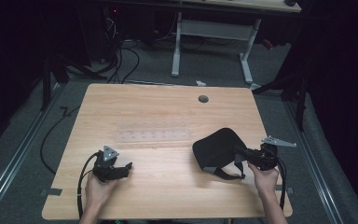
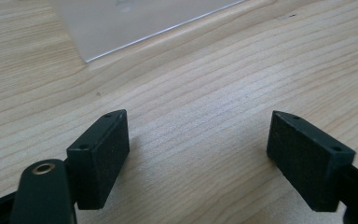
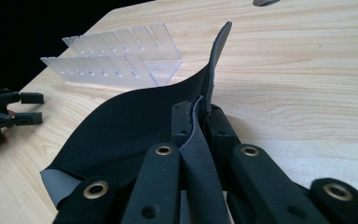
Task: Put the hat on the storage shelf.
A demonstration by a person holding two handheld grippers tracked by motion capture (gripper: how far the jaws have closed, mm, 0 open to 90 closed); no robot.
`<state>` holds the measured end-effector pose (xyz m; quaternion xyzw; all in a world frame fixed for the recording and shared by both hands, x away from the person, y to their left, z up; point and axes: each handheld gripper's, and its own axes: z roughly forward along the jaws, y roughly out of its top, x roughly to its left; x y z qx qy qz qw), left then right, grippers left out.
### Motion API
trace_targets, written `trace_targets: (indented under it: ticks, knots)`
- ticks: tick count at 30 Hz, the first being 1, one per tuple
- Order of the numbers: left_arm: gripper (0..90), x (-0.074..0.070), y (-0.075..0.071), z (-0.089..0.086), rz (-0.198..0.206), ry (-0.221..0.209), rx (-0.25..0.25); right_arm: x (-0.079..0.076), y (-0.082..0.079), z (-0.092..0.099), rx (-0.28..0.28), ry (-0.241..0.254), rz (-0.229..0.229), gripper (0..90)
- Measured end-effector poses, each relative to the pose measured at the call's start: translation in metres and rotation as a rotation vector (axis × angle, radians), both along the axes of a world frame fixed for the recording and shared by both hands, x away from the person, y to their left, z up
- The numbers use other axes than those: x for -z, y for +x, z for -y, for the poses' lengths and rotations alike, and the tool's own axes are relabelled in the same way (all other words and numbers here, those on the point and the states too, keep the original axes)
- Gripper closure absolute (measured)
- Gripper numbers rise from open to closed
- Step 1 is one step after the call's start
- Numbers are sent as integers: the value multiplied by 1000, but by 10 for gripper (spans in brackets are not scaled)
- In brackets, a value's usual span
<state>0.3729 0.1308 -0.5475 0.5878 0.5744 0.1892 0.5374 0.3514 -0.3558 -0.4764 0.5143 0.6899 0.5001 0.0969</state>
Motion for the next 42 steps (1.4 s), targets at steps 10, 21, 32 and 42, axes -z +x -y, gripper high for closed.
trace_targets:
  ticks: [10,21,32,42]
  knots:
    - [225,-2,-9,12,5,18,70,-7,-11,-7,-7,8,10,851]
    - [232,-12,-20,23,7,-28,137,-11,-19,-20,-45,33,9,850]
    - [222,-24,-36,47,32,-10,226,-14,-21,-34,-78,34,14,850]
    - [221,-34,-46,70,66,-13,305,-20,-18,-55,-127,26,17,849]
